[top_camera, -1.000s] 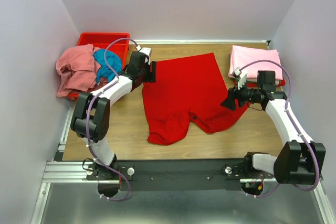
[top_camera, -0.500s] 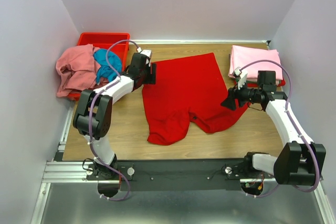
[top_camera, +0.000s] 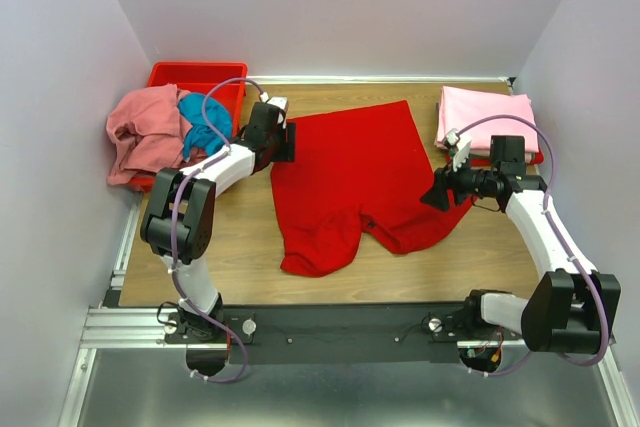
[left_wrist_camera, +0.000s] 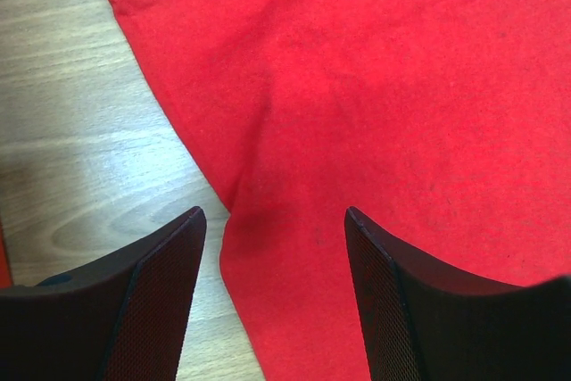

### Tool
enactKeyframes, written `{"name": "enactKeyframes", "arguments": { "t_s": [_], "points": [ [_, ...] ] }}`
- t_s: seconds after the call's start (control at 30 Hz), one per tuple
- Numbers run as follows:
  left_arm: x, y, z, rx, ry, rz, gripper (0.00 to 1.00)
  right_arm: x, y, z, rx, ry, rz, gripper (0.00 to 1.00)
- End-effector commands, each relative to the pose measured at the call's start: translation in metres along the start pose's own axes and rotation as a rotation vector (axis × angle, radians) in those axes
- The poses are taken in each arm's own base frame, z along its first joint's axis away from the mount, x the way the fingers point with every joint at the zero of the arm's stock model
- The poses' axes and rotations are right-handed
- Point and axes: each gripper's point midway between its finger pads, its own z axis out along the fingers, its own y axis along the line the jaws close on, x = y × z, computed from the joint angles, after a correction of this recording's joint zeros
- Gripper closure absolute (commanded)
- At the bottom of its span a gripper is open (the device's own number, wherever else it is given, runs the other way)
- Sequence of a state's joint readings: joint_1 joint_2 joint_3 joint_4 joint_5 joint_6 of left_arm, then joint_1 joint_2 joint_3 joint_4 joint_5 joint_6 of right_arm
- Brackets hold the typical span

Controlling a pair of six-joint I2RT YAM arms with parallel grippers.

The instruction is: Fold and stack the t-shirts

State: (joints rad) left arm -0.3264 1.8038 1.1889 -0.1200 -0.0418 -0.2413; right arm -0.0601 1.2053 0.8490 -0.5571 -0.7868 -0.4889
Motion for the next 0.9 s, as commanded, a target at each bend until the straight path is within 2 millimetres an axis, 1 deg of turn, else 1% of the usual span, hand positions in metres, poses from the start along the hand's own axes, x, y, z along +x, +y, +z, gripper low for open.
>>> {"name": "enactKeyframes", "arguments": {
  "t_s": [0.0, 0.07, 0.13, 0.33, 0.43, 0.57, 0.67, 0.8, 0.87],
  "points": [
    [0.007, 0.008, 0.0, -0.029, 0.019, -0.019, 0.3, -0.002, 0.003, -0.001, -0.015, -0.024, 0.001, 0.27],
    [0.009, 0.007, -0.002, -0.026, 0.023, -0.022, 0.3, -0.002, 0.004, -0.001, -0.02, -0.025, 0.0, 0.27],
    [0.005, 0.006, -0.007, -0.017, 0.011, -0.022, 0.31, -0.001, 0.006, 0.0, -0.032, -0.028, 0.002, 0.27],
    [-0.014, 0.003, -0.034, 0.001, -0.062, -0.016, 0.31, 0.002, 0.011, 0.003, -0.063, -0.028, 0.016, 0.27],
    [-0.014, 0.002, -0.039, 0.006, -0.072, -0.015, 0.31, 0.004, 0.016, 0.003, -0.092, -0.031, 0.015, 0.27],
    [-0.002, 0.002, -0.035, 0.012, -0.046, -0.026, 0.31, 0.011, 0.015, 0.005, -0.091, -0.01, 0.018, 0.27],
    [0.002, 0.002, -0.031, 0.01, -0.035, -0.036, 0.31, 0.011, 0.015, 0.005, -0.09, -0.007, 0.019, 0.27],
    [0.014, 0.006, -0.017, -0.012, 0.011, -0.054, 0.31, 0.01, 0.014, 0.004, -0.089, -0.008, 0.015, 0.27],
    [0.015, 0.008, -0.013, -0.025, 0.021, -0.066, 0.31, 0.011, 0.014, 0.004, -0.087, -0.008, 0.013, 0.27]
  ]
}}
